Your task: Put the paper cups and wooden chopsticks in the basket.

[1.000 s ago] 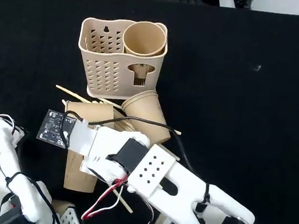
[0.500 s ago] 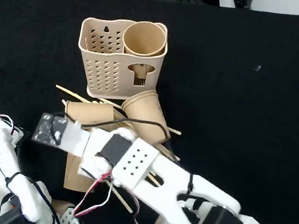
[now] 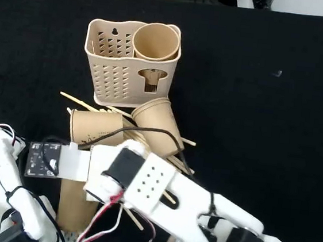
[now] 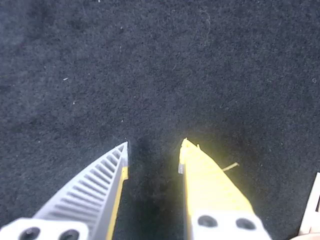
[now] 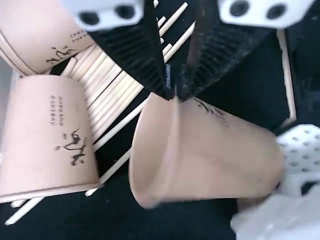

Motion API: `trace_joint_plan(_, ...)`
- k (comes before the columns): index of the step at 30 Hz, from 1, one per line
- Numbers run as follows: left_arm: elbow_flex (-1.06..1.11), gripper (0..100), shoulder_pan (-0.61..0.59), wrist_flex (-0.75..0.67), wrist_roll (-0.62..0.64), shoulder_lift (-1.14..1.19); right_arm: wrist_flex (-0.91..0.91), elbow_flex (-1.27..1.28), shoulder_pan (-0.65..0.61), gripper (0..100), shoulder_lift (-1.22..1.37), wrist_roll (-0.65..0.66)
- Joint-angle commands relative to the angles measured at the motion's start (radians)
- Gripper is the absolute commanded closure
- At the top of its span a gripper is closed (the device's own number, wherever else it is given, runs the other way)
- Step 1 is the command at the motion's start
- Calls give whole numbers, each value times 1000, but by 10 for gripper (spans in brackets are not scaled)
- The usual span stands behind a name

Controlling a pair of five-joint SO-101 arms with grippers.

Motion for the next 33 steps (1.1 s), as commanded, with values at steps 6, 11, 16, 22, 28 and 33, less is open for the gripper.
trace_joint_plan(6,-41,830,-10,-18,8,-26,-81,62,-6,937,-101,-187)
trace_joint_plan(11,-41,830,-10,-18,8,-26,-173,127,-5,765,-76,-295)
trace_joint_plan(16,-41,830,-10,-18,8,-26,-198,128,-5,714,4,-311)
trace_joint_plan(22,-41,830,-10,-18,8,-26,-130,117,-5,714,50,-311)
trace_joint_plan(28,-41,830,-10,-18,8,-26,-6,39,11,714,35,-307)
trace_joint_plan(33,-41,830,-10,-18,8,-26,51,22,72,713,81,-304)
